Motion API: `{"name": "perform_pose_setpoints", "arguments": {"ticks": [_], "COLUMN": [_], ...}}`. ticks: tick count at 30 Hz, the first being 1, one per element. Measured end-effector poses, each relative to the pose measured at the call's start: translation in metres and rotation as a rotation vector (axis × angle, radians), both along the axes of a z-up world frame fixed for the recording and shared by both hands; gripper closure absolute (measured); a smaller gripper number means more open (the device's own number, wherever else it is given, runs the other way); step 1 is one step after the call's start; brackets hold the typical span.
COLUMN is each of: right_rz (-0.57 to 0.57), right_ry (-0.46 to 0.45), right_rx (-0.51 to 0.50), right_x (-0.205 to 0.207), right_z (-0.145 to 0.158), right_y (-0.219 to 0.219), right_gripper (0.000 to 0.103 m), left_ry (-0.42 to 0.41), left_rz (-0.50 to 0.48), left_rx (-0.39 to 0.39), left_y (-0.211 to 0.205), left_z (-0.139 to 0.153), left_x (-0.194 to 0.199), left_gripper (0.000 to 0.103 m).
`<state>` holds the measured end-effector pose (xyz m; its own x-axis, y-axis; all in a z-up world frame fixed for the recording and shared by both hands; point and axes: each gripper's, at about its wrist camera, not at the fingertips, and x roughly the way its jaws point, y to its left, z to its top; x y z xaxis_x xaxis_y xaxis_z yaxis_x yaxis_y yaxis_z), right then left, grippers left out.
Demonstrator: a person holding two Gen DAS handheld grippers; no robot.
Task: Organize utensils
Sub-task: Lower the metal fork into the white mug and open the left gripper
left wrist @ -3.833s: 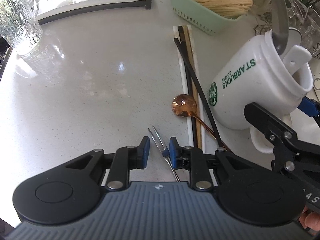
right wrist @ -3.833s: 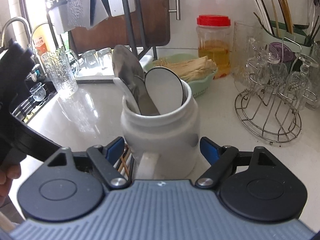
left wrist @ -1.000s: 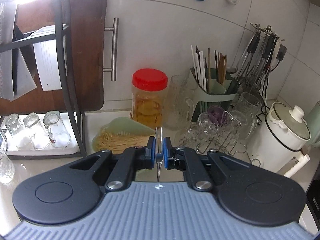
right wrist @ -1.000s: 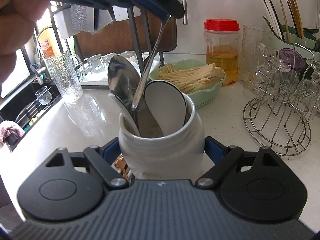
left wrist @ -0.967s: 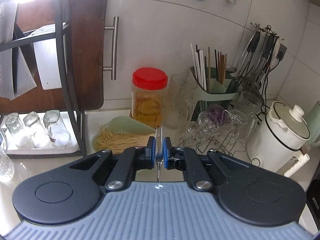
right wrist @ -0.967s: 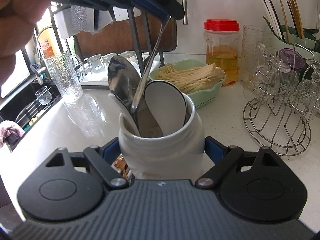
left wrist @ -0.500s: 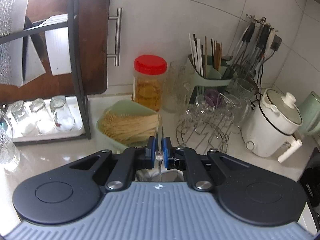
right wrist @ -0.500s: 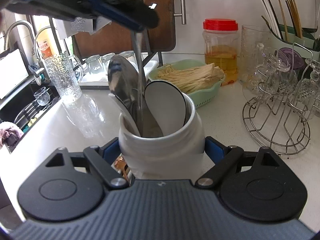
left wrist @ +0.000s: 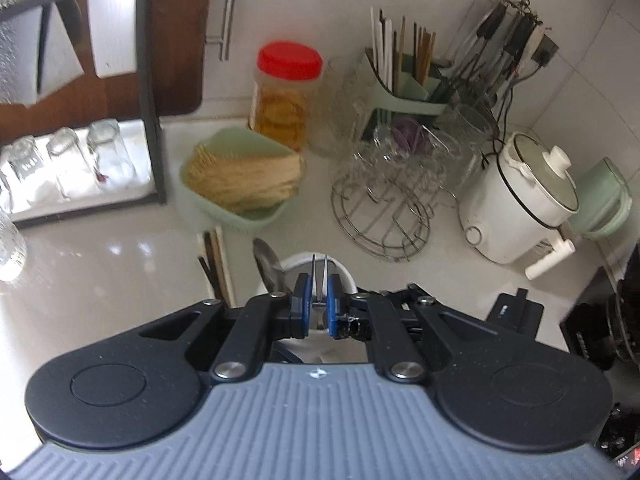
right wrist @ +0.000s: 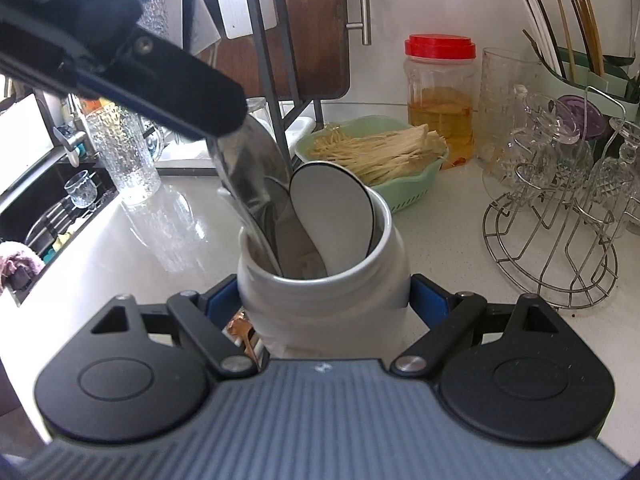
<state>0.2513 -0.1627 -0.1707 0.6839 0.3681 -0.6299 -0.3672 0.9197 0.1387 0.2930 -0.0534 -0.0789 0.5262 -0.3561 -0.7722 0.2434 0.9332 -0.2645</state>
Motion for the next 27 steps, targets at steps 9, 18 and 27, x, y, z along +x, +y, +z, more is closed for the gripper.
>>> {"name": "perform_pose_setpoints", "arguments": {"ticks": [9,18,27], "right_rz": [-0.003,-0.03,-0.052], "right_ry": [-0.004,-0.006,0.005], "right_rx": [0.003,0.002,-0.004], "right_x": [-0.002,-0.005,-0.006], "right_z": [-0.001,0.0,0.001], "right_y": [0.0,0.0,-0.005], "right_gripper": [0.012,0.012,0.012], "left_ry": [0.068,0.04,-0.098], "left_rz": [-0.019,-0.005,0.022], "left_rx": [0.003,0.026,-0.038], "left_y": [-0.004,0.0,0.021], "left_z": [-0.009,-0.003,0.022], "left_x": [0.011,0.007,-0.022], "left_gripper": [0.094,0.066,0.053]}}
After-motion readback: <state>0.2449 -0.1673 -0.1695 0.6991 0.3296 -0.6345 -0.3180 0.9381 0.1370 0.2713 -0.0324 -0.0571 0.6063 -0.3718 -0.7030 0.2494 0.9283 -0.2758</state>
